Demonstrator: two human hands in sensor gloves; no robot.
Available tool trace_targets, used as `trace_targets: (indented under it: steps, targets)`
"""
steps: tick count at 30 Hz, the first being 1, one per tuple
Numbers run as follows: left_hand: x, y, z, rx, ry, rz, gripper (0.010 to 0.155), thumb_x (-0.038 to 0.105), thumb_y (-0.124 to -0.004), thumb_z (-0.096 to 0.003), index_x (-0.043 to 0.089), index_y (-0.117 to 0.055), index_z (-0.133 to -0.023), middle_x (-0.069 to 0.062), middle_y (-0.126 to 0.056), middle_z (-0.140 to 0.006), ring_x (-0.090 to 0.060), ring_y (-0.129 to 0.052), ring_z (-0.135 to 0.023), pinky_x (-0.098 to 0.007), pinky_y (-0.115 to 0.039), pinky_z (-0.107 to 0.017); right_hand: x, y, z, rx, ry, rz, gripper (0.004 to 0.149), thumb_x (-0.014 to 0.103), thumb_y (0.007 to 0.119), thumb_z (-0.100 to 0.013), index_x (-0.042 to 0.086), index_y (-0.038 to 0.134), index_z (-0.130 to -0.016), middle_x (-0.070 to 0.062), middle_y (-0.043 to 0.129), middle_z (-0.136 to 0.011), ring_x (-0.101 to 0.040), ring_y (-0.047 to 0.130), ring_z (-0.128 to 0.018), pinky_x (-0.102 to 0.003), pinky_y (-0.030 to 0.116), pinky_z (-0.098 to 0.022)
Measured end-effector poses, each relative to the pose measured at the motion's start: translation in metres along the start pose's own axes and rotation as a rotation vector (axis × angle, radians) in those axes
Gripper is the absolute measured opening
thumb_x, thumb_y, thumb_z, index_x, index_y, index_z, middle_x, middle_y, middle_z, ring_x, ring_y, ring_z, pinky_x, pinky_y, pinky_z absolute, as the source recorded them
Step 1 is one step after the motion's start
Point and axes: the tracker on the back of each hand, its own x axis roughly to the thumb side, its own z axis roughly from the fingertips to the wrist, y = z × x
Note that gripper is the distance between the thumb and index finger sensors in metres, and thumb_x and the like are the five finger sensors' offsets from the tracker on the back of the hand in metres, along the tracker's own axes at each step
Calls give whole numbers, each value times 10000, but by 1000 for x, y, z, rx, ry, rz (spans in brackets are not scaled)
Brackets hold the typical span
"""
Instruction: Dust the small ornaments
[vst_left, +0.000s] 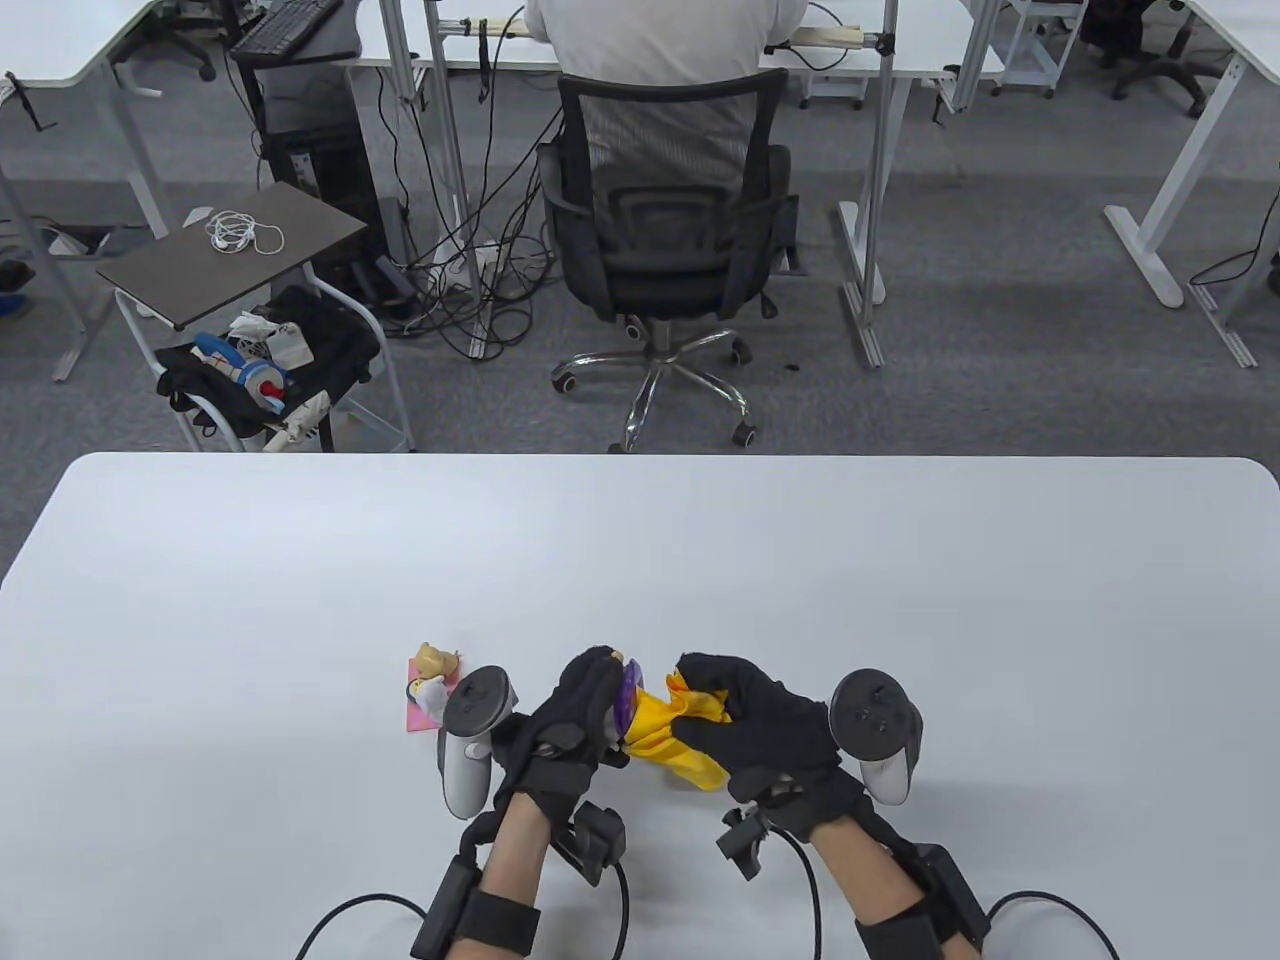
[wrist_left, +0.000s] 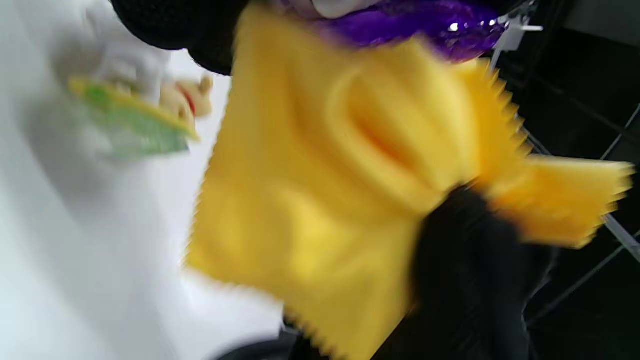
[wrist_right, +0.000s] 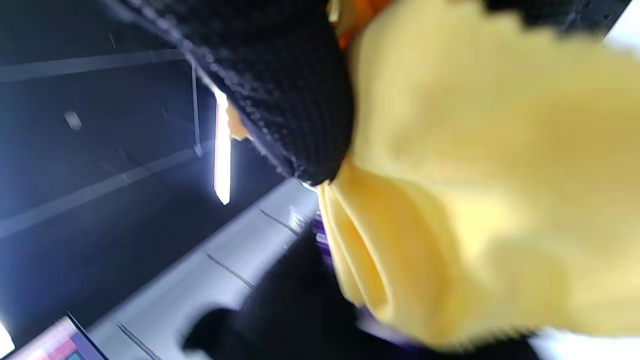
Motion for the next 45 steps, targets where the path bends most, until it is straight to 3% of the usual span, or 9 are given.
trace_targets:
  steps: [2, 6, 12, 14, 21, 25, 31, 39, 45]
  targets:
    - [-8, -7, -5, -81, -12, 97, 705, 616, -456, -573, 198, -209, -1085, -218, -606, -1026, -345, -762, -739, -457, -716, -545, 4, 7, -3, -55, -25, 18, 514, 233, 1008, -399, 192, 846, -885, -148, 890, -798, -212, 1053, -472, -435, 924, -393]
    - [-23, -17, -10, -194, -23, 386, 697, 601, -385, -566, 183, -177, -1083, -222, -613, -1025, -340, -776, -726, -453, -725, -538, 12, 24, 4, -124, -218, 488, 465, 330, 943, -443, 256, 861, -895, -60, 914, -844, -289, 968, -663, -495, 839, -494]
    - [-33, -12, -5, -153, -18, 528, 694, 614, -361, -562, 189, -205, -1088, -203, -677, -1003, -290, -847, -654, -417, -773, -484, 4, 36, 4, 190, -193, 538, 578, 441, 738, -506, 243, 705, -1048, -85, 673, -1095, -366, 658, -982, -611, 628, -662]
    - [-35, -11, -4, -140, -5, 537, 697, 623, -366, -562, 188, -226, -1088, -199, -702, -985, -280, -860, -638, -412, -781, -472, 2, 37, 4, 272, -141, 566, 751, 562, 803, -451, 276, 593, -1113, -150, 475, -1165, -411, 501, -1032, -637, 545, -697]
    - [-37, -8, -2, -139, 11, 518, 684, 647, -421, -563, 221, -363, -1096, -196, -795, -852, -271, -879, -592, -429, -786, -444, 1, 30, 5, 158, -188, 523, 549, 408, 873, -445, 271, 790, -971, -68, 812, -897, -301, 875, -725, -568, 730, -596]
    - [-33, -6, -3, -133, -6, 498, 681, 654, -413, -565, 241, -330, -1100, -179, -780, -881, -258, -875, -607, -414, -787, -456, 3, 22, 7, 43, -199, 547, 563, 365, 916, -431, 197, 801, -956, -89, 933, -790, -302, 966, -628, -561, 767, -557]
    - [-39, -19, -6, -168, 40, 416, 669, 639, -407, -571, 268, -274, -1111, -195, -717, -937, -259, -858, -635, -414, -777, -479, 26, 54, 21, 70, -356, 713, 500, 380, 905, -441, 254, 828, -918, -76, 870, -852, -311, 888, -719, -575, 715, -602]
    - [-35, -20, -12, -251, -60, 470, 668, 622, -407, -564, 252, -298, -1110, -202, -746, -919, -256, -883, -603, -412, -792, -455, 17, 22, 12, -63, -226, 711, 497, 338, 877, -472, 160, 808, -930, -134, 835, -845, -350, 847, -699, -589, 692, -596]
    - [-32, -8, -7, -162, -121, 511, 677, 625, -377, -556, 266, -229, -1110, -187, -699, -966, -250, -862, -645, -408, -780, -489, 32, 53, 24, 95, -370, 754, 505, 385, 892, -449, 228, 820, -923, -98, 856, -825, -302, 877, -665, -512, 764, -543]
